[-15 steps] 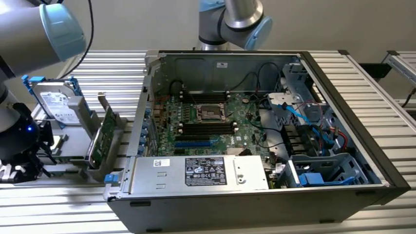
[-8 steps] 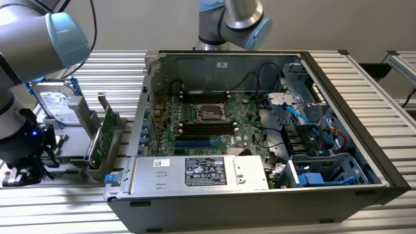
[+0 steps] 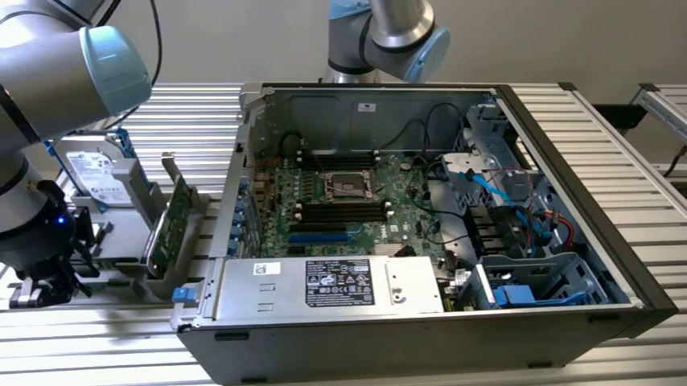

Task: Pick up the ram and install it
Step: 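Pick up the ram and move it above insertion slot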

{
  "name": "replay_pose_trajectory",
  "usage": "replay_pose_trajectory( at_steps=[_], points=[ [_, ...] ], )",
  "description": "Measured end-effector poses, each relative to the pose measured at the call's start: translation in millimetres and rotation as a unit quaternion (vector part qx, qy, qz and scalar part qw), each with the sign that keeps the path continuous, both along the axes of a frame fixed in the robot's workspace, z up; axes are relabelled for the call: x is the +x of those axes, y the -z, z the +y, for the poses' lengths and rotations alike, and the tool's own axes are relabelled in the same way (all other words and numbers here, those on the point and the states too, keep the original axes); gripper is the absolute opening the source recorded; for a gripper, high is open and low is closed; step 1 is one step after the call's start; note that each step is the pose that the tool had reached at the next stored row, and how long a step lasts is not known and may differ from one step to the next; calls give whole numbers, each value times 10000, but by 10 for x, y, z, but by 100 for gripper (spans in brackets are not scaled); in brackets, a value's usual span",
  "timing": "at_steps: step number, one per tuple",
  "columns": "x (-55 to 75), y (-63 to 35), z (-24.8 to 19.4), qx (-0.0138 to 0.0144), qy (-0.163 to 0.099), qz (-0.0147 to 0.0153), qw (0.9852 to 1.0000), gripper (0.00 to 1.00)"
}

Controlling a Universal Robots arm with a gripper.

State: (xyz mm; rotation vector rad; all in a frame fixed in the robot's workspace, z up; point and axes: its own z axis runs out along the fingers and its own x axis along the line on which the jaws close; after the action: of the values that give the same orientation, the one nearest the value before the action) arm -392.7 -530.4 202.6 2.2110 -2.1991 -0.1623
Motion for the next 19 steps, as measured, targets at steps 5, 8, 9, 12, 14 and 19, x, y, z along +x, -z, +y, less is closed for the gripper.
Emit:
replay_pose_trajectory(
  at_steps=[5,8,9,12,14,19],
  points=[
    [-1,10,17,0,-6,1,10000,36],
    [-18,19,23,0,-6,2,10000,36],
    [-26,22,26,-1,-6,4,10000,36],
    [-38,28,27,-1,-6,6,10000,36],
    [-39,27,27,-1,-6,6,10000,36],
    [-41,28,27,-1,-5,9,10000,21]
  ],
)
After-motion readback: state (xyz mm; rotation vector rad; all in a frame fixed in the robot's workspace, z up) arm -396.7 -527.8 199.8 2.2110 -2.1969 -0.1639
